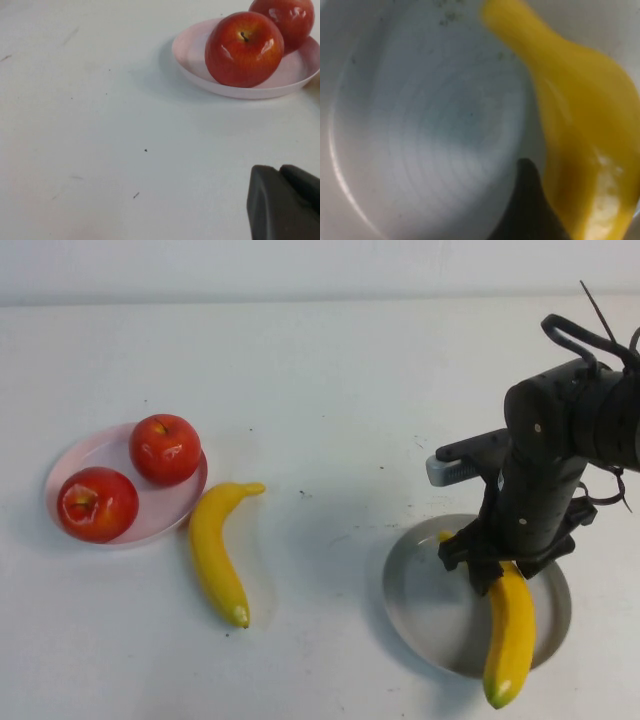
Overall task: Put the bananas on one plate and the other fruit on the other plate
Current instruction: Put another type of fruit in the right plate
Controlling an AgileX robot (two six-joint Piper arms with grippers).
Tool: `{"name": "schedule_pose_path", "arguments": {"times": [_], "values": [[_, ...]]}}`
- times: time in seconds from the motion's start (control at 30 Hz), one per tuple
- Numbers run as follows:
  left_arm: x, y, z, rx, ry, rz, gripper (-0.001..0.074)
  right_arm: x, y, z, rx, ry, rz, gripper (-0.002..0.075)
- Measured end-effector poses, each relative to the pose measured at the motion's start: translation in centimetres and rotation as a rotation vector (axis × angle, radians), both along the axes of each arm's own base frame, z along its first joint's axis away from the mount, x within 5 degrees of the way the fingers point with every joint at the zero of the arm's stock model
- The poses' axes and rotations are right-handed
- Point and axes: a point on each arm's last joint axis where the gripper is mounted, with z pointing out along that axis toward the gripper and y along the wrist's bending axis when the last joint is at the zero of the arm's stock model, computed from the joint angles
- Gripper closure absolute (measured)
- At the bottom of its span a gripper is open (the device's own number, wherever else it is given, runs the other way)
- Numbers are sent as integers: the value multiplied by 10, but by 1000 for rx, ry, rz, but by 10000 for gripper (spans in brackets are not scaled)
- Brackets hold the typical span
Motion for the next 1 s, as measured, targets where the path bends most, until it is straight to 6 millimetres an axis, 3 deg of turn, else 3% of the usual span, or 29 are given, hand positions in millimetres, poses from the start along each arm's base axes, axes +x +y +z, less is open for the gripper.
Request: {"name": "schedule_pose_path", "arguments": {"times": [0.17, 0.37, 0.57, 0.8, 1.0], "values": [[0, 0, 0, 0, 0, 0, 735, 3, 1, 9, -11, 5, 0, 275], [0, 0, 0, 0, 0, 0, 735, 15, 18, 55, 103, -28, 11, 272], [0, 0, 0, 0, 0, 0, 735, 6, 78, 79, 233, -75, 168, 284], [0, 0, 0, 0, 0, 0, 735, -9, 167, 65, 250, -107, 397, 286], [0, 0, 0, 0, 0, 0, 735, 3, 212, 44, 270, -147, 468, 286]]}}
